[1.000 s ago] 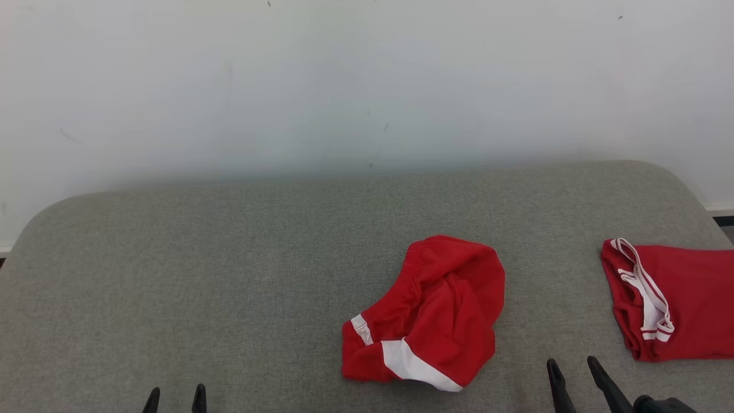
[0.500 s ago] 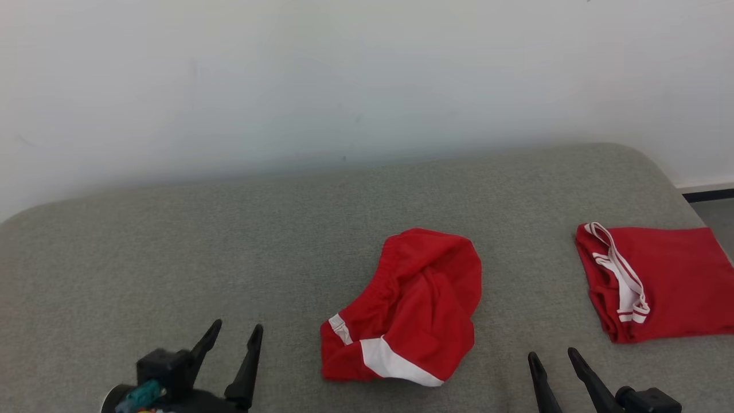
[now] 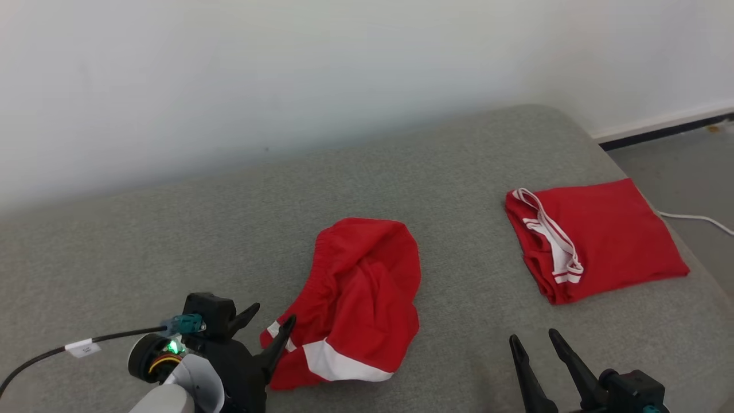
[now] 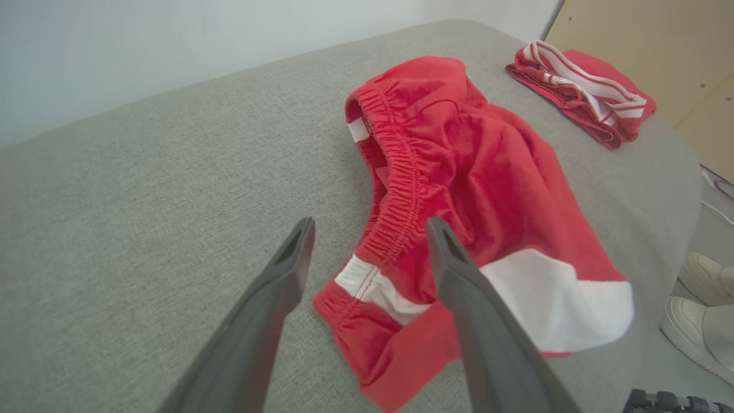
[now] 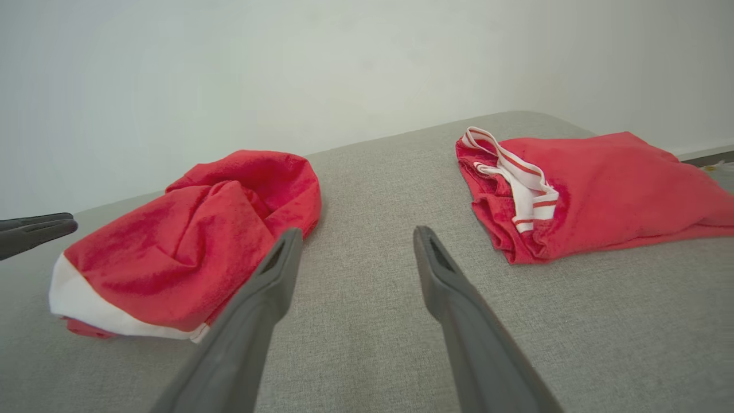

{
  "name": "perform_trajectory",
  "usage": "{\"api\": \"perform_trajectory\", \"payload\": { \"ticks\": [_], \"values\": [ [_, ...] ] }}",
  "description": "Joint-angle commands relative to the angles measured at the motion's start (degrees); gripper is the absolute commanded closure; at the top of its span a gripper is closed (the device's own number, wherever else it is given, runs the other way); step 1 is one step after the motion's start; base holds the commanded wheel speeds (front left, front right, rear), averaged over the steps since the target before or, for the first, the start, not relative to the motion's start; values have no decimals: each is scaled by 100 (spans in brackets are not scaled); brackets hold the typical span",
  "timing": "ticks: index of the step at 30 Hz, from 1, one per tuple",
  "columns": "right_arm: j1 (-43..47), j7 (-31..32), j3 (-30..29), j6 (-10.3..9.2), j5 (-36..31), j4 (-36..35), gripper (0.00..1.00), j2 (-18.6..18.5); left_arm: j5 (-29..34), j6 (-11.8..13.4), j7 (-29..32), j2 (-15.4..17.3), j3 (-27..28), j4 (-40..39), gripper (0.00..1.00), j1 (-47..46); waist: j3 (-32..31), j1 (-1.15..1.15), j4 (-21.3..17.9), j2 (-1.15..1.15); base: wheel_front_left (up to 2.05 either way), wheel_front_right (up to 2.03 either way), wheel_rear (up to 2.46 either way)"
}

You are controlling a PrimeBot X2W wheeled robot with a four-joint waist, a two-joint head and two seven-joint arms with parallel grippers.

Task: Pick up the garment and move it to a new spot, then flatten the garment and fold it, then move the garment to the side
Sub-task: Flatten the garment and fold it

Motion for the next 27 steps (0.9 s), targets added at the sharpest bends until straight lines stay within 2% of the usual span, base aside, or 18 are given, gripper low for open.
{"api": "perform_trajectory", "payload": {
  "ticks": [1, 7, 14, 15, 16, 17, 22, 27],
  "values": [
    [-29, -18, -6, -15, 48, 14, 0, 5, -86, 7, 19, 53, -38, 50, 0, -81, 201, -1, -336, -1, 0, 0, 0],
    [-72, -97, 34, -15, 93, 90, 0, 28, -286, 7, 188, 280, -516, 289, 0, -374, 314, -1, -570, -1, 0, 0, 0],
    [-114, -164, 52, -15, 97, 169, 0, 59, -495, 7, 190, 399, -874, 485, 0, -605, 356, -1, -629, -1, 0, 0, 0],
    [-117, -170, 49, -15, 91, 180, 0, 62, -523, 7, 192, 396, -914, 518, 15, -616, 350, -1, -624, -1, 0, 0, 0],
    [-127, -166, 49, -15, 84, 188, 0, 63, -522, 7, 173, 392, -946, 538, 78, -639, 339, -1, -616, -1, 0, 0, 0],
    [-135, -169, 49, -15, 78, 195, 0, 65, -560, 7, 138, 383, -955, 550, 100, -658, 328, -1, -605, -1, 0, 0, 0],
    [-161, -185, 78, -15, 83, 228, 0, 49, -749, 7, -51, 290, -1070, 498, 100, -742, 271, -1, -518, -1, 0, 0, 0],
    [-149, -149, 102, -15, 83, 221, 0, 6, -1176, 7, -478, -63, -895, 229, 100, -989, 206, -1, -401, -1, 0, 0, 0]
  ]
}}
